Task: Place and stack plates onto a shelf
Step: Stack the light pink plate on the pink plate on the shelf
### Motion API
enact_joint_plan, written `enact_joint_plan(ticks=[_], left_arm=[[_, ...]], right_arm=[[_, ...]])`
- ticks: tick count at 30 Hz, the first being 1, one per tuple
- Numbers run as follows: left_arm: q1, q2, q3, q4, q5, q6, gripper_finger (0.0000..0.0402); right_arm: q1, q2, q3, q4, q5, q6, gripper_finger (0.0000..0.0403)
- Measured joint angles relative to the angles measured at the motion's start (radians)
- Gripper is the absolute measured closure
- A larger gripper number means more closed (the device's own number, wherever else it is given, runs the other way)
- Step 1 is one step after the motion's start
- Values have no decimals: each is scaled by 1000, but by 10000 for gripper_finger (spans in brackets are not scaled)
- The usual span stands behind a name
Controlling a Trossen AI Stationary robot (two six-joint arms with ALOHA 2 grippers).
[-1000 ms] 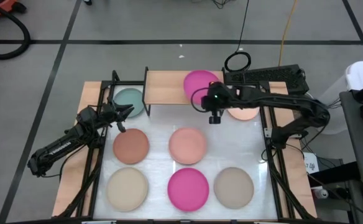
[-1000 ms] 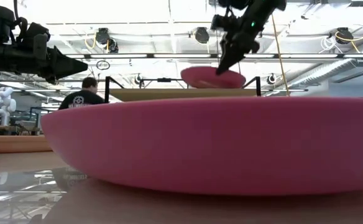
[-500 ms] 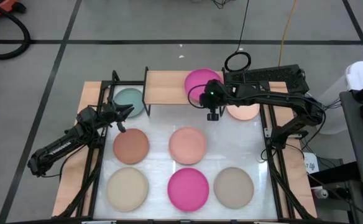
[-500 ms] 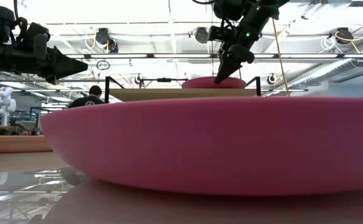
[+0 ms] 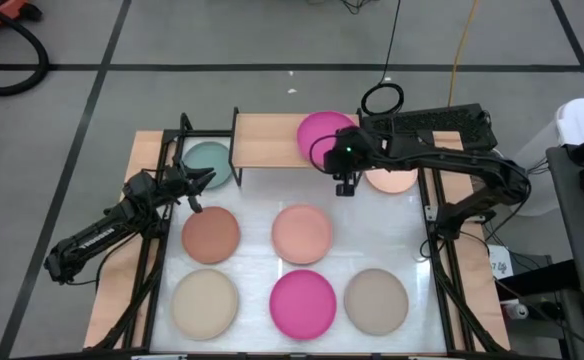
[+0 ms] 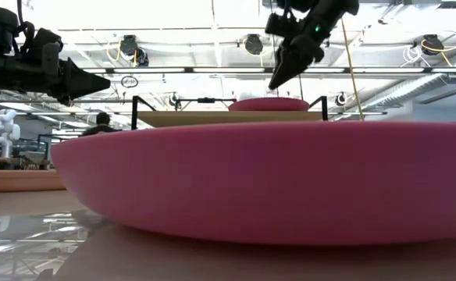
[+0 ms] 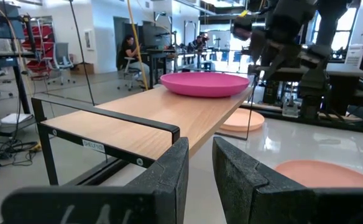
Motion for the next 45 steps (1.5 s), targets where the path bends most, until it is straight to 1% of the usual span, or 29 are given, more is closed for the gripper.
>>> enact_joint_plan(ticks=[4,7,10,14,20,24,29,30,31,33,35,37,40,42,45], left_arm=[[0,0,0,0,0,0,325],[0,0,0,-1,0,0,325],[0,0,0,8,0,-5,325],[0,0,0,8,0,-8,325],[0,0,0,8,0,-102,325],[0,0,0,8,0,-128,325],[0,0,0,20,0,-219,325],[0,1,0,48,6,-220,325],[0,0,11,64,37,-219,325],[-13,0,57,87,134,-219,325],[-38,11,122,75,180,-219,325],[-70,41,198,11,179,-190,325],[-120,123,326,-91,128,-114,325],[-154,202,408,-138,92,-75,325],[-213,344,530,-184,78,-26,325]], right_arm=[[46,-60,0,20,-5,42,269],[85,-114,0,46,-59,81,259],[130,-169,0,54,-102,107,257],[201,-241,0,52,-102,143,262],[327,-327,-7,61,-102,194,263],[412,-373,-88,135,-102,228,263],[492,-411,-235,318,-100,270,263],[504,-417,-254,341,-100,269,263],[515,-422,-269,353,-100,269,263],[528,-430,-290,376,-99,264,263],[537,-440,-300,378,-96,259,263],[538,-452,-300,385,-71,255,263],[538,-472,-299,387,-36,241,263],[538,-485,-299,389,-16,237,263],[538,-507,-299,391,-15,229,263]])
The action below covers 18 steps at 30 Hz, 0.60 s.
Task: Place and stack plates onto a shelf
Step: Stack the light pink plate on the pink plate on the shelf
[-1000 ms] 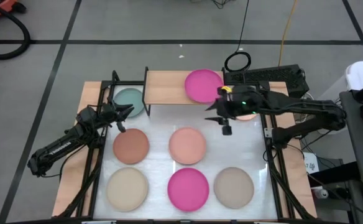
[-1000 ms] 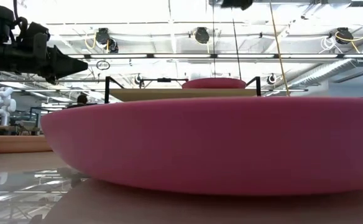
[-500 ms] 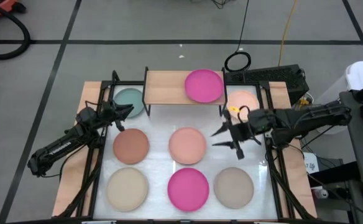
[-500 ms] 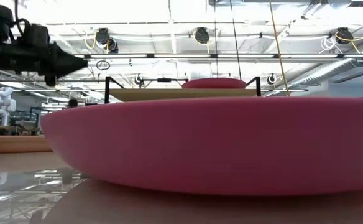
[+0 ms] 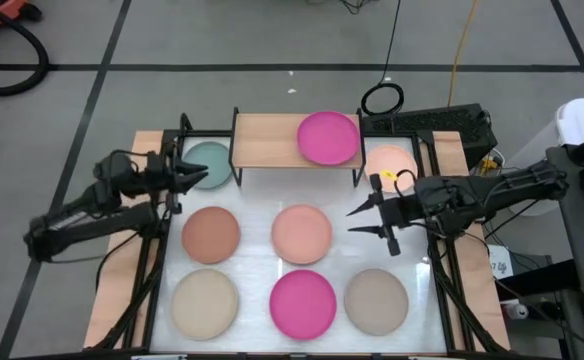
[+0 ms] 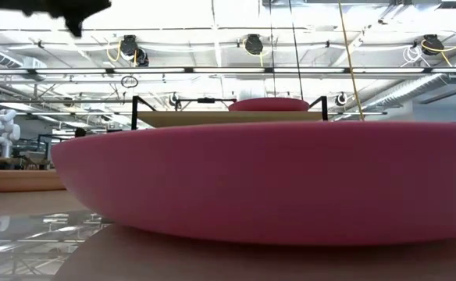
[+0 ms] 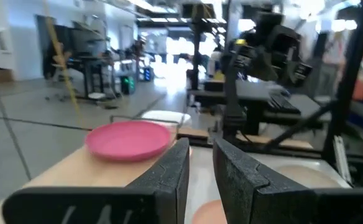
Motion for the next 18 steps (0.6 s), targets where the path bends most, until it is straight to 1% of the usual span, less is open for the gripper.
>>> enact_joint_plan(ticks=[2,4,8,11,13,15,18], left_arm=[[-45,101,93,-26,-16,41,325],[-100,205,195,-85,-62,90,325],[-232,410,410,-249,-232,196,325],[-340,549,554,-425,-373,221,325],[-411,630,621,-555,-470,193,325],[-478,702,657,-653,-541,131,325],[-573,799,657,-716,-581,34,325]], right_arm=[[0,-12,0,0,0,-10,263],[0,-25,0,0,0,-12,263],[0,-49,0,-1,0,-3,263],[1,-64,0,-10,0,19,263],[1,-70,0,-22,-1,33,263],[1,-73,0,-40,-1,47,263],[1,-73,0,-55,-1,52,263]])
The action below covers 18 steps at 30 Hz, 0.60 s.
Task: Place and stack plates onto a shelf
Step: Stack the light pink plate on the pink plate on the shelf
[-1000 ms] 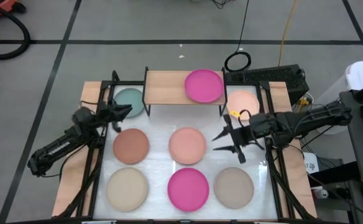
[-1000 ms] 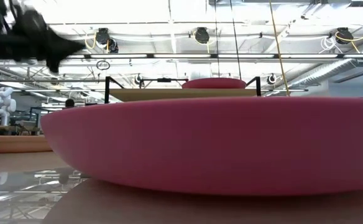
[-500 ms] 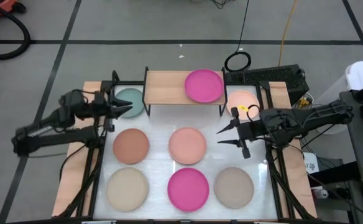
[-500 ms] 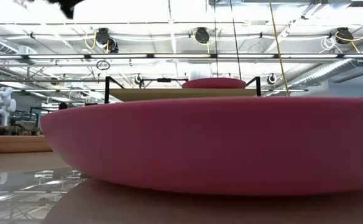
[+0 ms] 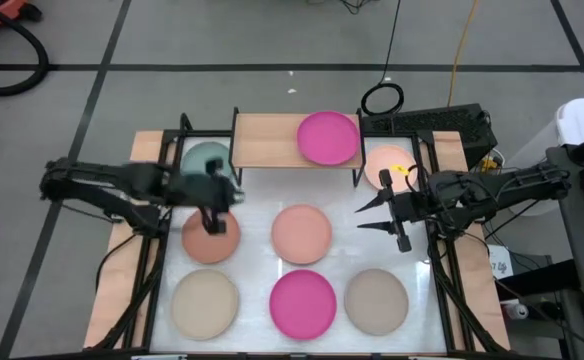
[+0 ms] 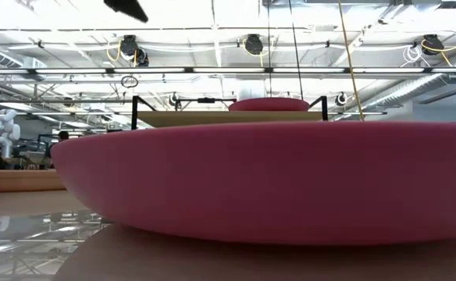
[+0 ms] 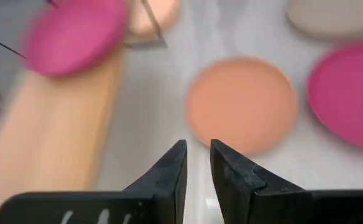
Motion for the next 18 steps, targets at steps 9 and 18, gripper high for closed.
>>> enact_joint_plan(ticks=[9,18], left_arm=[[-200,324,-36,32,-22,-53,325],[-196,527,-36,184,-25,85,325]], right_arm=[[4,5,0,8,0,-1,263],[4,5,0,38,-1,5,263]])
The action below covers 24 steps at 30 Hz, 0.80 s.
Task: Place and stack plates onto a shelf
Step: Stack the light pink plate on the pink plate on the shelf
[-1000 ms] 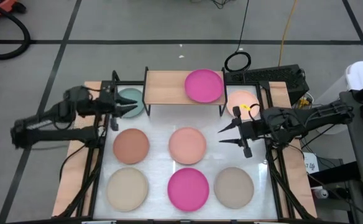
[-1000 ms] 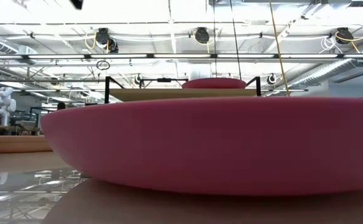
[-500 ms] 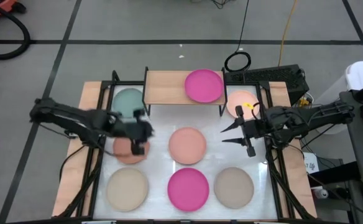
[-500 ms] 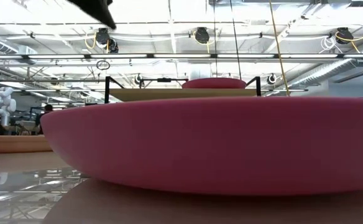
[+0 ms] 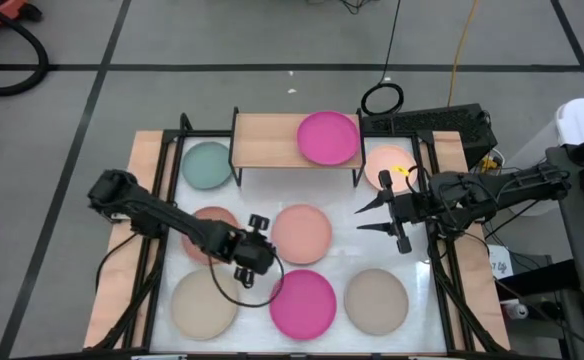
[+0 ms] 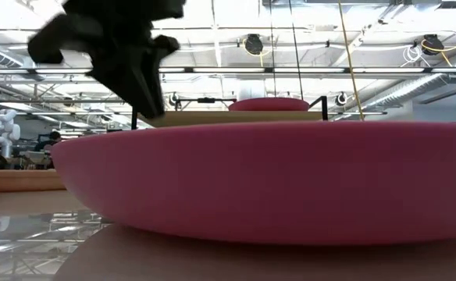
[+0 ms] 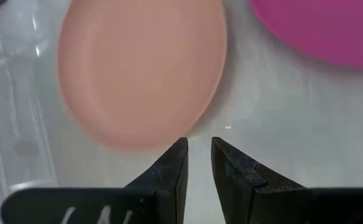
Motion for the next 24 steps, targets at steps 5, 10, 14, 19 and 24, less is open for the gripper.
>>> enact_joint_plan(ticks=[5,10,14,19,24], left_arm=[[10,71,0,113,0,152,325],[33,114,0,133,0,202,325],[50,137,0,141,12,236,325],[61,166,0,139,54,258,321],[61,168,0,152,56,259,284]], right_arm=[[0,0,-6,9,0,22,263],[0,0,-36,13,0,36,263],[0,0,-57,16,0,36,263],[0,0,-77,66,0,37,263],[0,0,-80,76,0,37,263]])
